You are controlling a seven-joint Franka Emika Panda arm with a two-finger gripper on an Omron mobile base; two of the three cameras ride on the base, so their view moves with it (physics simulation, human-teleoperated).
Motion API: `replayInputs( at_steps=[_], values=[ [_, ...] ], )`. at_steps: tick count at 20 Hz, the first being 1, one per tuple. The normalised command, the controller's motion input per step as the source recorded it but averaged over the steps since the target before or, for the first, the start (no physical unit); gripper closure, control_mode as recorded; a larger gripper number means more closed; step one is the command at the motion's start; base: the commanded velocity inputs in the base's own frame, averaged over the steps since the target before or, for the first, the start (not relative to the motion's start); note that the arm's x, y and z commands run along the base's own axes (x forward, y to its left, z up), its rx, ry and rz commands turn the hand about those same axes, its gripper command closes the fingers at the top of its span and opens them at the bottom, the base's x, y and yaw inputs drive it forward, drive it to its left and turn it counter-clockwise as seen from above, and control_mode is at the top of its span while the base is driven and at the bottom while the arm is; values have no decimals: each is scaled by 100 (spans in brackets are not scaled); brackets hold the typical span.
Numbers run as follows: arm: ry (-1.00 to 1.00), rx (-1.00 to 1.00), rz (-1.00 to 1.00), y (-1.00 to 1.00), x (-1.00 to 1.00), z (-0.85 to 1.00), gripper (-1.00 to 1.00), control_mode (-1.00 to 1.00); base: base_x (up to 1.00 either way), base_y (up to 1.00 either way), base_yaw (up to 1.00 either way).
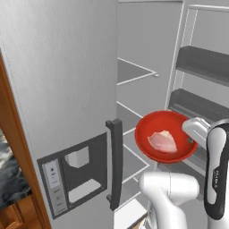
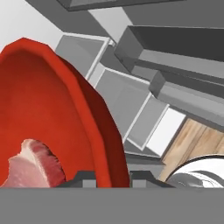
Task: Place one of the steaks on the plate and the other in the bowl. Then place the bowl in the fridge.
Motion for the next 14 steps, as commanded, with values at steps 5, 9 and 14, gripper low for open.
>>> replayInputs(
  at_steps=[5, 9, 14],
  values=[
    [1, 19, -20, 0, -20, 0, 100, -100, 0, 0, 0],
    [0, 21, -17, 1, -23, 1, 100, -100, 0, 0, 0],
    [2, 17, -11, 19, -2, 7, 100, -100, 0, 0, 0]
  ],
)
